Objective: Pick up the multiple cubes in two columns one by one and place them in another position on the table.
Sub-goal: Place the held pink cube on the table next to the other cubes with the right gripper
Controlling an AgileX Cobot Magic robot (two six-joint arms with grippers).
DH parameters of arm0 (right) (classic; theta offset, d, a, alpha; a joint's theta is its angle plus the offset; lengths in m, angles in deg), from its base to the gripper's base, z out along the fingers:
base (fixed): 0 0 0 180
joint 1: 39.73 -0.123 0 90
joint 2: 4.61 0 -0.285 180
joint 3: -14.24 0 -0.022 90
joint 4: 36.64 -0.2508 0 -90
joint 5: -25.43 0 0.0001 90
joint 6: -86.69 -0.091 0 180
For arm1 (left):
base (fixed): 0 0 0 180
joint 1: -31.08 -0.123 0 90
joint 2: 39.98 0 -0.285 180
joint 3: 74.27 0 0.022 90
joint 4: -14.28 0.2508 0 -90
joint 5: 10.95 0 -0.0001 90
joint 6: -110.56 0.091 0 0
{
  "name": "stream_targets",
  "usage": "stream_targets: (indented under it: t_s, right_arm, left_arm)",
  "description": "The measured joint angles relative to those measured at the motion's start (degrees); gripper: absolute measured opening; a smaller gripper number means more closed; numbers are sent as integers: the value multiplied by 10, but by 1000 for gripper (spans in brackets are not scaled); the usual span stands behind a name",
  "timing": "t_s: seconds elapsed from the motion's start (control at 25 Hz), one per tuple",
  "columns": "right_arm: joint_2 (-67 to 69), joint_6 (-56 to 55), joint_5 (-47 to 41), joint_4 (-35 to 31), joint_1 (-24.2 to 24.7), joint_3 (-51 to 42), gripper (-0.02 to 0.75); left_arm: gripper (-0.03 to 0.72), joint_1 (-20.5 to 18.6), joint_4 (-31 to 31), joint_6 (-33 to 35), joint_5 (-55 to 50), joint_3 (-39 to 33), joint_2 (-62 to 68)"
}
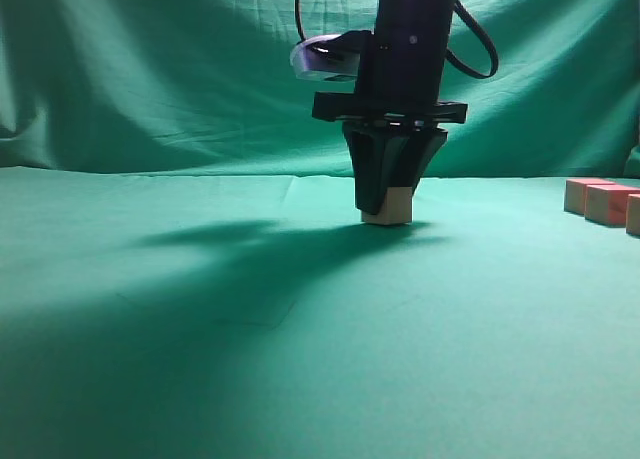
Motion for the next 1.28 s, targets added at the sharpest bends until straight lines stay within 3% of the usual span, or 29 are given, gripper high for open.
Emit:
stream_targets:
  t_s: [1.0, 1.28]
  right_arm:
    - [1, -23, -12, 7, 0, 4, 266]
    - [6, -24, -20, 12, 0, 3, 529]
  left_arm:
    - [0, 0, 0, 0, 0, 0, 0]
    - [0, 0, 0, 0, 0, 0, 0]
